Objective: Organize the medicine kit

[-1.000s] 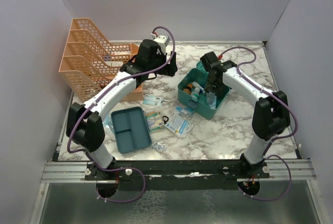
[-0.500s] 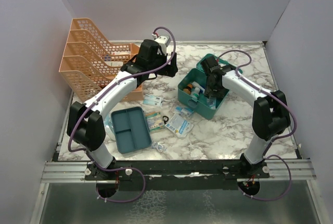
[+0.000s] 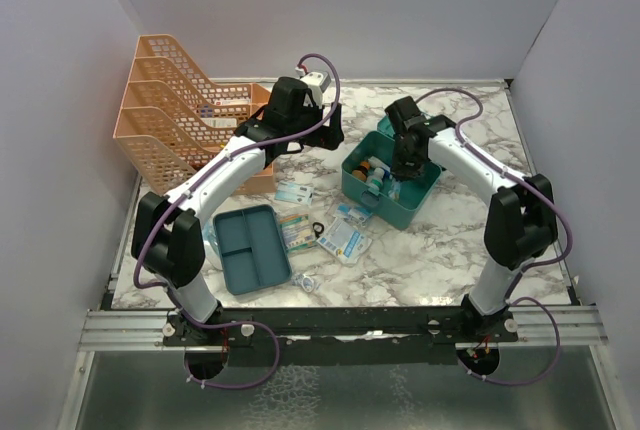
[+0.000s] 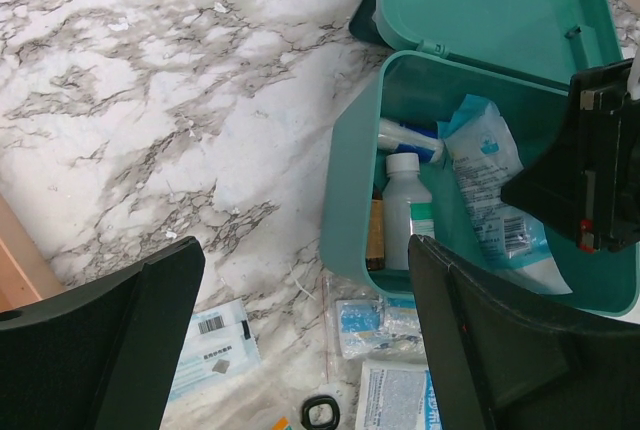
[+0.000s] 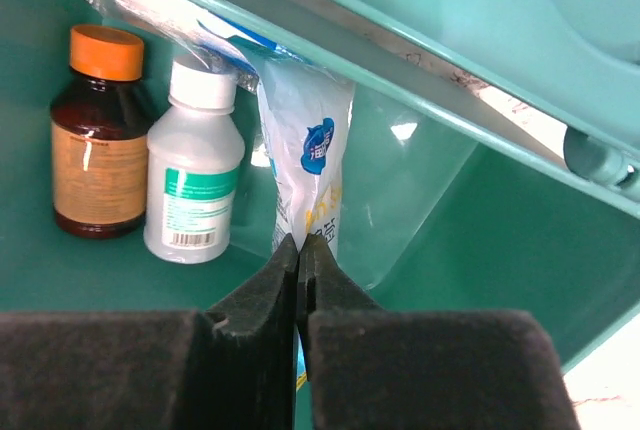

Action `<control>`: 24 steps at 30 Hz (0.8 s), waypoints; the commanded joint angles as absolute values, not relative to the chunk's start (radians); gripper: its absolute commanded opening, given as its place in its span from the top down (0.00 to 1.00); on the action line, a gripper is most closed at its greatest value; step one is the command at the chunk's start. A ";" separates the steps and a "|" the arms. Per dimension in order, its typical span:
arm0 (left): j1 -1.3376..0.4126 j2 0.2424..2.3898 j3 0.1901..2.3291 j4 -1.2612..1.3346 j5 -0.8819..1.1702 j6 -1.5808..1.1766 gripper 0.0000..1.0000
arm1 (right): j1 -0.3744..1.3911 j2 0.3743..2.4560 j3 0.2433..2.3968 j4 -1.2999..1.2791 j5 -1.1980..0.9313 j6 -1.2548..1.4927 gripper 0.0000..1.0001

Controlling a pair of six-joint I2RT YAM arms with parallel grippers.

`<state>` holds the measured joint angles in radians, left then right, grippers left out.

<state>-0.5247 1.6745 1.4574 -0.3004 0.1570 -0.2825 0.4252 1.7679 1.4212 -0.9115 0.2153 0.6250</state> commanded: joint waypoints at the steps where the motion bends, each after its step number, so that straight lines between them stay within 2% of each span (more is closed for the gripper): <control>1: -0.520 1.686 1.488 -0.289 0.179 -0.286 0.14 | 0.420 1.802 1.495 -1.022 0.227 0.750 0.99; 10: -0.520 1.685 1.487 -0.287 0.180 -0.278 0.14 | 0.422 1.861 1.578 -1.286 0.401 0.963 0.99; 20: -0.520 1.672 1.474 -0.290 0.169 -0.267 0.14 | 0.422 1.953 1.564 -1.246 0.472 1.026 0.99; 22: -0.520 1.669 1.470 -0.290 0.166 -0.266 0.14 | 0.422 1.961 1.558 -1.202 0.447 1.015 0.95; 24: -0.520 1.668 1.469 -0.290 0.164 -0.266 0.14 | 0.422 1.951 1.545 -1.150 0.411 0.995 0.86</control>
